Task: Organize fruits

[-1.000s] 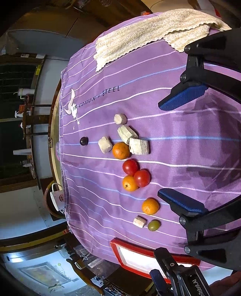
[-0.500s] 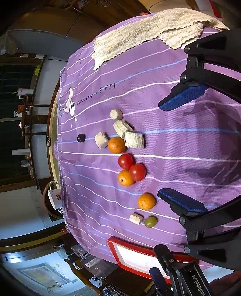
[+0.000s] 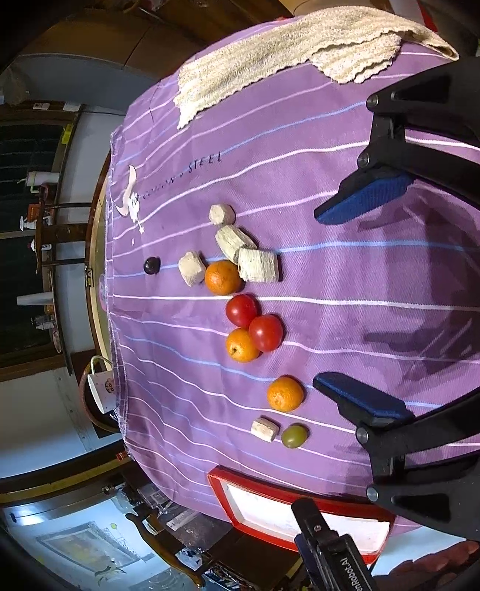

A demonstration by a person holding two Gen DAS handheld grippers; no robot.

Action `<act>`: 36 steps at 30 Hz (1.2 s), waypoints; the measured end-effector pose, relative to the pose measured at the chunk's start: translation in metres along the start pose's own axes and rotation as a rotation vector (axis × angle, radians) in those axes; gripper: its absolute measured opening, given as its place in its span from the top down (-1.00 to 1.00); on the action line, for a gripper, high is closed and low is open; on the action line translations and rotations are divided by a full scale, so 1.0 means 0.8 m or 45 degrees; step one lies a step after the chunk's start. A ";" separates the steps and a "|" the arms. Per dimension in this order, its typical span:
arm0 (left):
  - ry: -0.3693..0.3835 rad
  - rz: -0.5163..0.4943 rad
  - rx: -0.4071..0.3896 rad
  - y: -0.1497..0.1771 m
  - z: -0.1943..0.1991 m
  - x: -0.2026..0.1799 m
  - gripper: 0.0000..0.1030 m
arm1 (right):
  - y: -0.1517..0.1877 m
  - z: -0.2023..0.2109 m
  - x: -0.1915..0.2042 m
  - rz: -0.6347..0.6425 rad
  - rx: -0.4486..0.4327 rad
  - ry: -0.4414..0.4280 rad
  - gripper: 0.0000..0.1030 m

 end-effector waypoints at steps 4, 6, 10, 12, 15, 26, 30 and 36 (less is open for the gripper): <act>0.022 -0.025 0.011 0.001 -0.006 -0.013 -0.62 | 0.001 -0.006 -0.004 0.001 0.015 -0.009 -0.36; 0.050 -0.023 0.019 0.001 -0.009 -0.018 -0.62 | 0.001 -0.008 -0.009 -0.007 0.020 -0.009 -0.29; 0.072 -0.016 0.037 0.001 -0.017 -0.025 -0.62 | -0.001 -0.012 -0.023 -0.036 0.029 -0.006 -0.19; 0.067 -0.019 0.039 0.001 -0.019 -0.027 -0.56 | -0.002 -0.014 -0.030 -0.052 0.033 0.000 -0.19; 0.068 -0.022 0.053 0.002 -0.024 -0.030 -0.47 | -0.003 -0.017 -0.039 -0.071 0.037 0.007 -0.19; 0.059 -0.033 0.090 0.007 -0.040 -0.041 -0.41 | -0.003 -0.032 -0.047 -0.071 0.058 -0.006 -0.19; 0.053 -0.057 0.091 0.003 -0.047 -0.049 -0.41 | -0.011 -0.038 -0.047 -0.050 0.056 -0.011 -0.19; 0.058 -0.094 0.054 -0.014 -0.071 -0.057 -0.41 | -0.045 -0.062 -0.043 -0.017 0.019 -0.022 -0.19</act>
Point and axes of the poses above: each gripper's, at about its wrist camera, not at the fingertips, and z roughly against the way its jaws point, x to its left, y to its underside, the point moved 8 cm from there along -z, roughly the way its jaws point, and after that the axes turned 1 degree about -z, right-handed, at the moved point
